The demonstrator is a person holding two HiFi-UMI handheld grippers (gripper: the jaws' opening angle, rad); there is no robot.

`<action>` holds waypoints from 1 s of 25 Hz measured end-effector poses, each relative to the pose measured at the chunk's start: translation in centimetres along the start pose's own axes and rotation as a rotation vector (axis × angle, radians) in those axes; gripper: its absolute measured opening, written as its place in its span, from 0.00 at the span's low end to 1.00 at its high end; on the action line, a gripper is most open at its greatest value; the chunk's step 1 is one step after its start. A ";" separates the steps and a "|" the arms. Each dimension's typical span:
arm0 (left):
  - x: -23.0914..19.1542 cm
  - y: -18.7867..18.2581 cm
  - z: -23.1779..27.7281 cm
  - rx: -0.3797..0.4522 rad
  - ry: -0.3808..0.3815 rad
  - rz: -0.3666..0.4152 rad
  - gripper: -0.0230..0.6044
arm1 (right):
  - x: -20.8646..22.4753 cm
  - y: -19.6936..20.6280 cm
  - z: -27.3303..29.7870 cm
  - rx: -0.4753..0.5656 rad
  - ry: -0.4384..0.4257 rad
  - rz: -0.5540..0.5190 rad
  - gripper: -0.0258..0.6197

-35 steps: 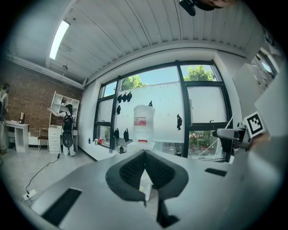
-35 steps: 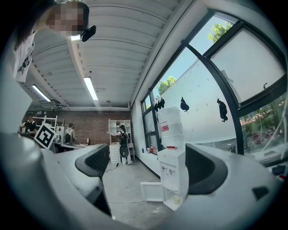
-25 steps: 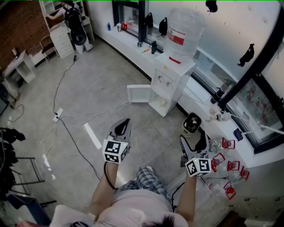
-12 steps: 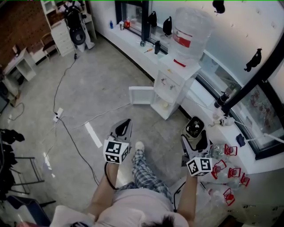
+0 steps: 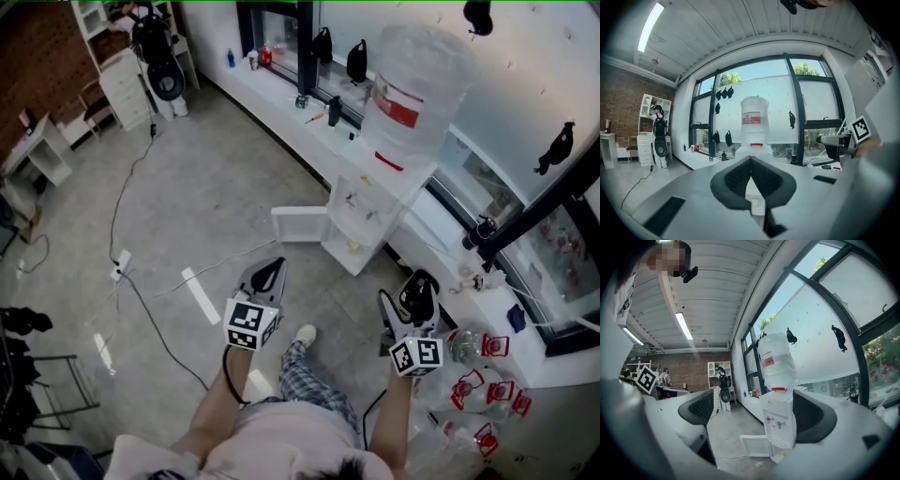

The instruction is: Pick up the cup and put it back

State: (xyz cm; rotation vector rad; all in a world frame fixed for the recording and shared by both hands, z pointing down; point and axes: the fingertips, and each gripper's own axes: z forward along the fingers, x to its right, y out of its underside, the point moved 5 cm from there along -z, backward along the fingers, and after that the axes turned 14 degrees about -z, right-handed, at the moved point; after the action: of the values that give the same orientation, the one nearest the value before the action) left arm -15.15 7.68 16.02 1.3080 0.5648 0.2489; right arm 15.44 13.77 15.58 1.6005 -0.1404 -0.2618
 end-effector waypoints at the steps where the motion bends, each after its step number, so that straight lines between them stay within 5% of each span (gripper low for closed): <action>1: -0.6 -0.5 1.4 -0.008 0.010 0.004 0.08 | 0.3 0.1 1.5 -0.005 0.005 0.004 0.84; 11: -6.2 -5.7 14.2 -0.013 0.075 0.027 0.08 | 3.1 0.1 13.6 -0.029 0.046 -0.009 0.84; 25: -8.6 -6.0 23.1 -0.076 0.191 0.045 0.08 | 4.4 2.5 18.1 -0.073 0.185 0.004 0.84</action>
State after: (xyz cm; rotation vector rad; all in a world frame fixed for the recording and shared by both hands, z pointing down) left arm -11.12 -17.36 15.92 1.2317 0.6812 0.4314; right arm 15.26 -4.99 17.23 1.5435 0.0080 -0.1135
